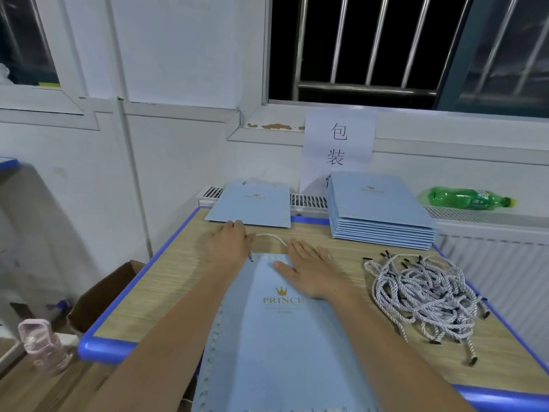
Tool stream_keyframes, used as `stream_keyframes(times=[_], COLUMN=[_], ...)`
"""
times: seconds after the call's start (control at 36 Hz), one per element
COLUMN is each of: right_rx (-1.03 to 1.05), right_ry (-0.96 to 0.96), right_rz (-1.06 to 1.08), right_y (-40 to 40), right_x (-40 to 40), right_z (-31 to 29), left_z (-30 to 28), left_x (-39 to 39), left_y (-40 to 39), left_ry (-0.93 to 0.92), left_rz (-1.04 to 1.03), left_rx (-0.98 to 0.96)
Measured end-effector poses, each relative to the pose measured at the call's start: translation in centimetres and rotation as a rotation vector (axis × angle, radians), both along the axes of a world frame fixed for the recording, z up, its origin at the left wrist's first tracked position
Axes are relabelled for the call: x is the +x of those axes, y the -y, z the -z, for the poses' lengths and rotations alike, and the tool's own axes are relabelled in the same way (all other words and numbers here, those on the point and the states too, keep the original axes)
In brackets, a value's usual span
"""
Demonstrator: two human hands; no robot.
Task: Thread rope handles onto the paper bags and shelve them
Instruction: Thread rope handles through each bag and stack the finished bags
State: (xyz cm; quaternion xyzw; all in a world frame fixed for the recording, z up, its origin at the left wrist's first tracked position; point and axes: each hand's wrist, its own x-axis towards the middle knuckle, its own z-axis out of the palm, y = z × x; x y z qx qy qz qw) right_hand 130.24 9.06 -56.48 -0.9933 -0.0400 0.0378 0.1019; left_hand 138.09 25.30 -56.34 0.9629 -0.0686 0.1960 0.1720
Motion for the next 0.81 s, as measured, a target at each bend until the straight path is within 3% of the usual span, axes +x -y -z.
stream_keyframes(times=[0.11, 0.22, 0.28, 0.36, 0.44, 0.5, 0.56, 0.67, 0.72, 0.81], right_rx=[-0.021, -0.014, -0.011, 0.054, 0.131, 0.229, 0.430, 0.691, 0.942, 1.328], right_ry=[0.016, 0.035, 0.053, 0.060, 0.066, 0.104, 0.165, 0.253, 0.297, 0.247], right_rz=[0.027, 0.067, 0.098, 0.136, 0.171, 0.212, 0.266, 0.270, 0.318, 0.377], right_y=[0.0, -0.2, -0.3, -0.5, -0.5, -0.7, -1.4, -3.4, -4.4, -5.8], right_x=[0.0, 0.1, 0.3, 0.5, 0.5, 0.7, 1.2, 1.9, 1.7, 1.2], right_z=[0.1, 0.4, 0.4, 0.3, -0.1, -0.4, -0.9, -2.1, -3.4, -5.7], left_z=[0.2, 0.1, -0.3, -1.2, -2.2, -3.2, -4.8, -9.7, -12.5, -16.2], left_x=[-0.9, -3.1, -4.0, -4.0, -3.6, -3.5, -2.8, -2.9, -3.9, -6.0], left_y=[-1.6, -3.8, -3.7, -3.9, -4.9, -5.2, -5.1, -3.5, -2.4, -0.1], left_ry=[0.110, -0.021, -0.178, -0.416, -0.634, -0.672, -0.621, -0.426, -0.357, -0.368], left_rz=[-0.041, -0.012, -0.034, 0.023, 0.278, 0.444, 0.479, 0.502, 0.497, 0.531], left_rx=[-0.062, 0.309, 0.302, 0.052, -0.471, -0.775, -0.937, -1.049, -1.048, -0.835])
